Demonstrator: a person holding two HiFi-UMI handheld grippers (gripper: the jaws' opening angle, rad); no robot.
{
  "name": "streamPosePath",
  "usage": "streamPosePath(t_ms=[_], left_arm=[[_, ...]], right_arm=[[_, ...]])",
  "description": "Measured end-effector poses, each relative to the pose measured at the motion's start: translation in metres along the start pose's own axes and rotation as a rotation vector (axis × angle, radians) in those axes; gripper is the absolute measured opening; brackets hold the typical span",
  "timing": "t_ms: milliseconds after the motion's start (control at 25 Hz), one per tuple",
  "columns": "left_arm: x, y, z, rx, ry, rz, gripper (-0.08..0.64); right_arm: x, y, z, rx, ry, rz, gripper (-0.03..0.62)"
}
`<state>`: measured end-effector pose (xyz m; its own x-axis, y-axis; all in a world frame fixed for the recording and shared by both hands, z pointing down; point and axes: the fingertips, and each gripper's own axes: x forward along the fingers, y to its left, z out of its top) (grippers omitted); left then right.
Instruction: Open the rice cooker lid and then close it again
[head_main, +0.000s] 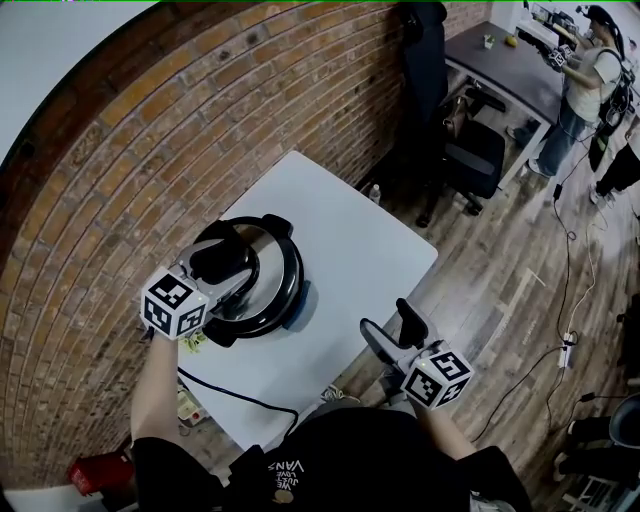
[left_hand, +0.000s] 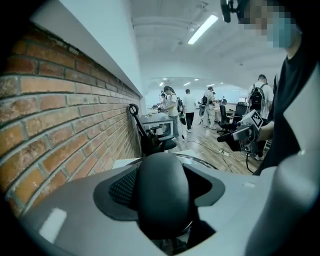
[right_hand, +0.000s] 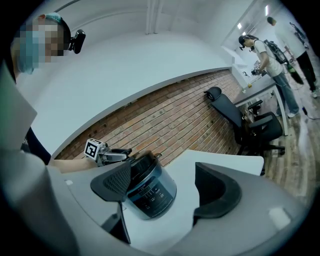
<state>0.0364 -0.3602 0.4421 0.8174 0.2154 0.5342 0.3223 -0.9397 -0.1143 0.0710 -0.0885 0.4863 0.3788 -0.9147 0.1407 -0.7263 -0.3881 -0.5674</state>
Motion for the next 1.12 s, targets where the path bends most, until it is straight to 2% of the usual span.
streamPosePath(t_ms=[280,400,480,760,1120], left_arm=[[0.001,0.003,0.0,0.03,0.0,-0.063,0.284],[0.007,-0.008,-0.007,0.131,0.042,-0.121,0.284],[0.007,-0.013,-0.01,0.164,0.044,-0.145,0.284],[0.007,-0.012,-0.009,0.153,0.02,-0.144,0.284],[0.009,-0.01,-0.01,0.075,0.026,-0.087,0.281]], right_arm=[[0.001,-0.004,0.004,-0.007,0.014,0.007,0.394],[-0.001,-0.003,0.003,-0.011,0.02,0.01,0.394],[-0.002,-0.002,0.002,-0.012,0.02,0.011,0.394],[-0.007,-0.001,-0.001,-0.017,0.025,0.001,0.394],[0.014,0.027,-0.013,-0.048,0.062,0.041,0.394]])
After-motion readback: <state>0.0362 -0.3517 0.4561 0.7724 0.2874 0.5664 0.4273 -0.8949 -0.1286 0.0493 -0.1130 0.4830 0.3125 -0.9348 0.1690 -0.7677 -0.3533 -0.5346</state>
